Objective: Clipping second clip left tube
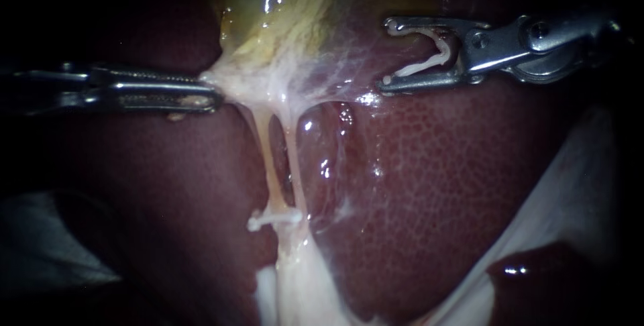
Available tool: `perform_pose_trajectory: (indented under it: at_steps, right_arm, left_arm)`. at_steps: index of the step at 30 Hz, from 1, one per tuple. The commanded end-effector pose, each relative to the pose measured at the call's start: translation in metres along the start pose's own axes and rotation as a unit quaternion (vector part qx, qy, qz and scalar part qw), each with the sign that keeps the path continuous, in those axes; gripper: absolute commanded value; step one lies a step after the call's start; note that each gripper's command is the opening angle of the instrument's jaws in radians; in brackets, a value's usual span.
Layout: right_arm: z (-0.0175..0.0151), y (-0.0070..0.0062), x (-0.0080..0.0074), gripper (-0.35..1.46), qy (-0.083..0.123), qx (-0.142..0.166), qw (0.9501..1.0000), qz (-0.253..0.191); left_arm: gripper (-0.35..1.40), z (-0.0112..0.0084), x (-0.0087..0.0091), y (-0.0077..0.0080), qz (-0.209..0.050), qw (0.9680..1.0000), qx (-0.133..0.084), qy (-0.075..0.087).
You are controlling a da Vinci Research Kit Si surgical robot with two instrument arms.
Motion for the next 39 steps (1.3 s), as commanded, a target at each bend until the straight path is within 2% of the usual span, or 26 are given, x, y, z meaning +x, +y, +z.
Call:
perform_pose_trajectory:
  at_steps: [1, 5, 8, 12, 18, 22, 29, 34, 39]
  right_arm:
    - [0.0, 0.0, 0.0001, 0.49, 0.002, 0.003, 1.0, 0.0]
    - [0.0003, -0.0006, 0.0003, 0.49, 0.008, 0.015, 0.9998, 0.002]
    - [0.001, -0.0017, 0.0006, 0.49, 0.014, 0.027, 0.999, 0.034]
    - [0.0029, -0.0039, 0.001, 0.49, 0.023, 0.047, 0.9961, 0.071]
    - [0.0066, -0.0074, 0.0007, 0.49, 0.032, 0.079, 0.9871, 0.135]
    - [0.0091, -0.0092, -0.0003, 0.49, 0.033, 0.104, 0.9792, 0.171]
    - [0.0129, -0.0114, -0.0025, 0.49, 0.03, 0.14, 0.9656, 0.217]
    - [0.0149, -0.0122, -0.004, 0.49, 0.025, 0.16, 0.9579, 0.237]
    - [0.0164, -0.0125, -0.006, 0.46, 0.022, 0.179, 0.9537, 0.241]
  left_arm:
    - [-0.35, -0.0001, 0.0001, 0.0, 0.001, 1.0, 0.001, 0.002]
    - [-0.35, -0.0002, 0.0001, 0.0001, 0.001, 1.0, 0.001, 0.002]
    - [-0.35, -0.0002, 0.0001, 0.0002, 0.001, 1.0, 0.001, 0.002]
    - [-0.35, -0.0002, 0.0001, 0.0002, 0.001, 1.0, 0.001, 0.002]
    - [-0.35, -0.0003, 0.0002, 0.0002, 0.001, 1.0, 0.001, 0.002]
    - [-0.35, -0.0004, 0.0002, 0.0002, 0.001, 1.0, 0.002, 0.002]
    - [-0.35, -0.0004, 0.0002, 0.0002, 0.0, 1.0, 0.002, 0.002]
    - [-0.35, -0.0004, 0.0002, 0.0002, 0.0, 1.0, 0.002, 0.002]
    - [-0.35, -0.0004, 0.0002, 0.0002, 0.0, 1.0, 0.002, 0.002]
